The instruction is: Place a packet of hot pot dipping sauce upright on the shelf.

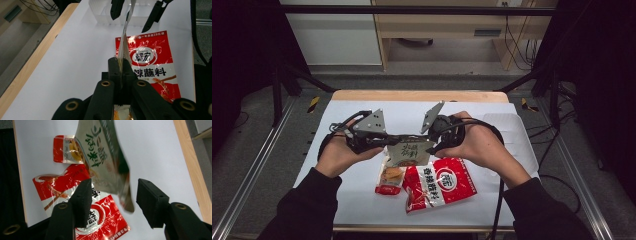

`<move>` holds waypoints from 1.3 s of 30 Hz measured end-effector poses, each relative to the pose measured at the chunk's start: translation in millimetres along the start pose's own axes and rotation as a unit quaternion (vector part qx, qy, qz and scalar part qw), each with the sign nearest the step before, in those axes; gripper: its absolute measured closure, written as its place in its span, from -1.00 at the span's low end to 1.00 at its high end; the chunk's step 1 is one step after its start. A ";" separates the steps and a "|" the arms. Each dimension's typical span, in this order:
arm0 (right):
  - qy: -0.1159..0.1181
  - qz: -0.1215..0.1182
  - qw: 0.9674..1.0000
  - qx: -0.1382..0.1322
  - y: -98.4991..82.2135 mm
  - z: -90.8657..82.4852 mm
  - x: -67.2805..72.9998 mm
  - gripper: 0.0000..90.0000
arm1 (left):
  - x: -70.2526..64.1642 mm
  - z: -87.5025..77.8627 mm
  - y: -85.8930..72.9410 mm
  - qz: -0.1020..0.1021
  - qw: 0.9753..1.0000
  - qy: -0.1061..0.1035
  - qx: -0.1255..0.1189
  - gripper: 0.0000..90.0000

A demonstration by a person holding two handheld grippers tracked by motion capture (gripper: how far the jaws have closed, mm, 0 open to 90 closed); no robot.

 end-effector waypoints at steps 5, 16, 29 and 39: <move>-0.002 0.000 1.000 0.009 1.1 5.4 -0.9 0.31 | -3.0 10.3 3.2 -0.004 1.000 -0.009 -0.009 1.00; -0.006 -0.010 1.000 0.018 -4.6 12.0 6.1 0.77 | -8.4 17.3 3.8 -0.008 0.999 -0.016 -0.027 1.00; -0.020 -0.005 1.000 0.024 -4.0 13.7 7.5 0.99 | -9.7 22.1 -4.7 -0.034 0.998 -0.011 -0.052 1.00; -0.043 -0.010 0.998 0.043 -3.5 11.7 2.0 1.00 | -1.9 12.9 -15.7 -0.087 0.992 0.019 -0.088 0.24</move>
Point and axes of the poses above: each handheld gripper's, and its own axes: z roughly forward along the jaws, y roughly out of its top, x roughly to its left, the point moved 6 cm from there along z, roughly forward along the jaws, and after that the axes turned 12 degrees about x, right-handed, at the moved point
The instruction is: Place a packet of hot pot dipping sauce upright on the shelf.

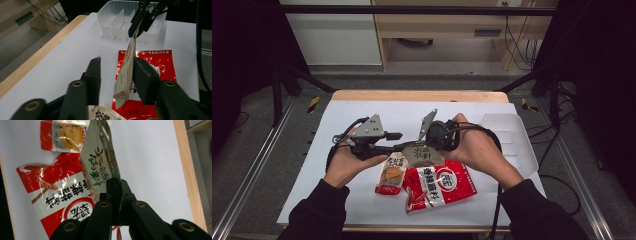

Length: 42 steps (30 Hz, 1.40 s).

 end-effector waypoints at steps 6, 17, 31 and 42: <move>-0.009 0.016 1.000 -0.009 -7.4 -9.1 -13.8 1.00 | 4.1 -0.1 -30.3 -0.031 0.998 0.051 0.019 -0.38; -0.051 0.035 0.998 -0.026 -20.9 -36.7 -33.3 1.00 | 21.5 1.6 -120.0 -0.143 0.985 0.099 0.021 -0.84; -0.102 0.087 0.991 -0.026 -61.4 -61.2 -66.4 1.00 | 49.8 -6.4 -184.7 -0.224 0.966 0.125 0.016 -0.85; -0.131 0.126 0.983 -0.024 -113.0 -62.4 -100.1 1.00 | 45.4 -9.4 -188.8 -0.221 0.964 0.143 0.027 -0.85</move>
Point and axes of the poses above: each handheld gripper's, and its own axes: z roughly forward along the jaws, y roughly out of its top, x roughly to its left, the point moved 6 cm from there along z, roughly forward along the jaws, and after that the axes turned 12 degrees about x, right-handed, at the moved point
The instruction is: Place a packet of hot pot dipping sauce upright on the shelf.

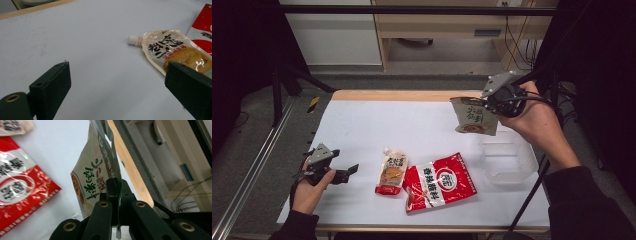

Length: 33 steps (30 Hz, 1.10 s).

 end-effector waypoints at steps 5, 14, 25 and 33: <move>-0.015 0.023 1.000 0.002 -19.2 4.0 -15.6 1.00 | 5.0 -3.6 -4.5 -0.016 1.000 0.009 -0.003 -0.85; -0.032 0.047 0.998 0.006 -36.8 8.0 -28.0 1.00 | 15.1 -4.7 -9.0 -0.034 0.999 0.019 0.001 -0.85; -0.038 0.075 0.996 -0.006 -54.9 21.8 -39.7 1.00 | 21.1 -6.3 -10.3 -0.052 0.998 0.027 -0.003 -0.84; -0.038 0.079 0.996 0.003 -67.9 44.9 -46.9 1.00 | 21.3 -7.3 -10.1 -0.048 0.999 0.027 -0.004 -0.84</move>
Point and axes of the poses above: each handheld gripper's, and its own axes: z roughly forward along the jaws, y roughly out of its top, x roughly to its left, the point moved 6 cm from there along z, roughly forward along the jaws, and after that the axes turned 12 degrees about x, right-handed, at the moved point
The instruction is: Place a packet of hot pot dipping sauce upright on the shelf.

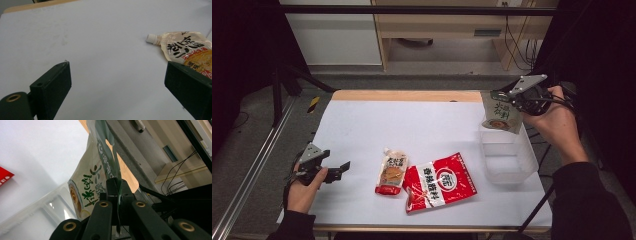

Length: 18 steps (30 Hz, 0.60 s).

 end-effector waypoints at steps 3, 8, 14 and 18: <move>-0.004 -0.001 1.000 -0.001 -2.9 8.3 -2.3 1.00 | 1.5 -0.6 -0.4 -0.006 1.000 -0.001 -0.002 -0.84; -0.001 0.000 1.000 -0.002 -4.8 18.3 -8.0 1.00 | 0.7 1.1 -0.2 -0.004 1.000 -0.002 0.001 -0.83; 0.012 -0.002 1.000 -0.002 -5.5 31.5 -11.1 1.00 | -2.1 3.3 0.0 0.001 1.000 -0.002 0.006 -0.83; 0.019 0.004 1.000 -0.006 -4.9 39.3 -11.6 1.00 | -2.8 4.4 -0.2 0.002 1.000 -0.001 0.009 -0.83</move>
Point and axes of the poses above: each handheld gripper's, and its own axes: z roughly forward along the jaws, y roughly out of its top, x roughly to its left, the point moved 6 cm from there along z, roughly forward along the jaws, and after that the axes turned 12 degrees about x, right-handed, at the moved point
